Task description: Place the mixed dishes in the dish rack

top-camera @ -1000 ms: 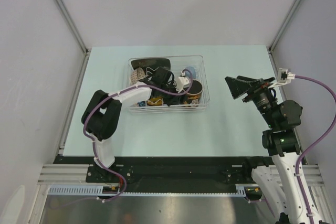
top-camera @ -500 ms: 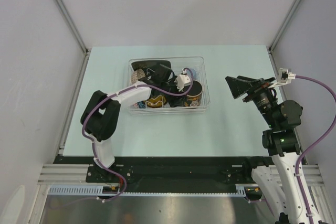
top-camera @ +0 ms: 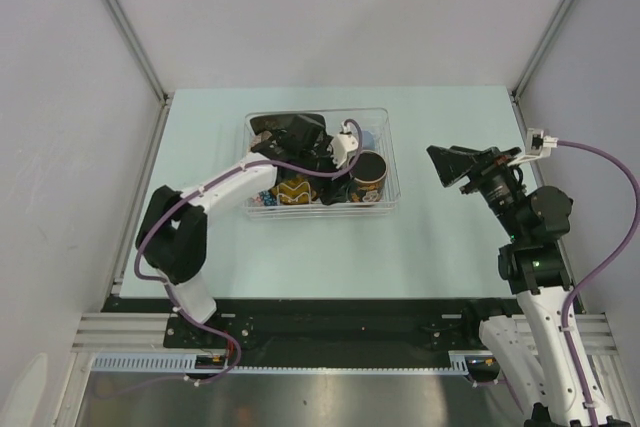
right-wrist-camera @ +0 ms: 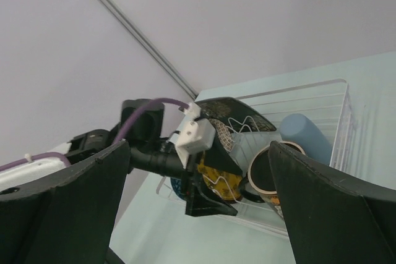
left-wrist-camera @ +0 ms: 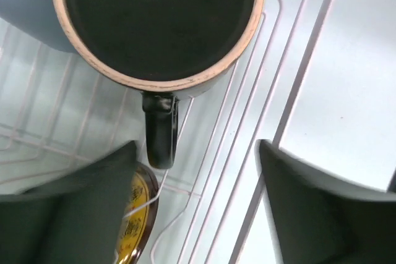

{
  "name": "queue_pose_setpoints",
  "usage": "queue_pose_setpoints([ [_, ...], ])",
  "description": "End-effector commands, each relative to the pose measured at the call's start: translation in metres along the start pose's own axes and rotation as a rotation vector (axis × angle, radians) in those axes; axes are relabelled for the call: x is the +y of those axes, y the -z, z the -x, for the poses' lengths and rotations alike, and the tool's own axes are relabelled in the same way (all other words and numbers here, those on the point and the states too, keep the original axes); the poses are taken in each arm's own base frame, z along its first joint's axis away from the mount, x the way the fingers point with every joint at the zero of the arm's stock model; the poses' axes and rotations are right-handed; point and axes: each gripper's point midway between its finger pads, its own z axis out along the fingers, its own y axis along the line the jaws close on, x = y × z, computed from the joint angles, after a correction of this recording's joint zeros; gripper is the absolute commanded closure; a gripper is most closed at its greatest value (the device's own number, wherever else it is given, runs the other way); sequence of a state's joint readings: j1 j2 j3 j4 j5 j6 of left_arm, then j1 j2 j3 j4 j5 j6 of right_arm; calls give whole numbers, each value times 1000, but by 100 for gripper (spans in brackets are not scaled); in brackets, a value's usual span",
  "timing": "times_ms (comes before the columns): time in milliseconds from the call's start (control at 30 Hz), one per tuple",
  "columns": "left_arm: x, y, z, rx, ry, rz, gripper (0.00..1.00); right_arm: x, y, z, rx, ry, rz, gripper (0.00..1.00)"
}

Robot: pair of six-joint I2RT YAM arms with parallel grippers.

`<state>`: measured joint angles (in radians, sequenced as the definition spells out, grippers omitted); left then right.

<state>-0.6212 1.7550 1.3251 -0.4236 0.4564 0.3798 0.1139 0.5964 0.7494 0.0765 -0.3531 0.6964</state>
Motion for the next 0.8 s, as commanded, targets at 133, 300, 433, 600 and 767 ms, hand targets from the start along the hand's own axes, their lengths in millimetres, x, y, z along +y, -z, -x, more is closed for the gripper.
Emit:
queue_pose_setpoints([
  [133, -31, 80, 75, -162, 23, 4, 0, -33, -3, -36, 145, -2, -105, 0],
  [300, -28, 136, 102, -240, 13, 136, 0, -36, -3, -47, 198, 74, -151, 0],
  [433, -14, 182, 93, -271, 101, 266, 0, -44, -2, -68, 332, 151, -243, 0],
  [600, 3, 246, 70, -326, 181, 417, 0, -34, -4, -82, 388, 269, -278, 0],
  [767, 15, 287, 23, -323, 268, 598, 0, -23, -5, -78, 393, 298, -272, 0],
])
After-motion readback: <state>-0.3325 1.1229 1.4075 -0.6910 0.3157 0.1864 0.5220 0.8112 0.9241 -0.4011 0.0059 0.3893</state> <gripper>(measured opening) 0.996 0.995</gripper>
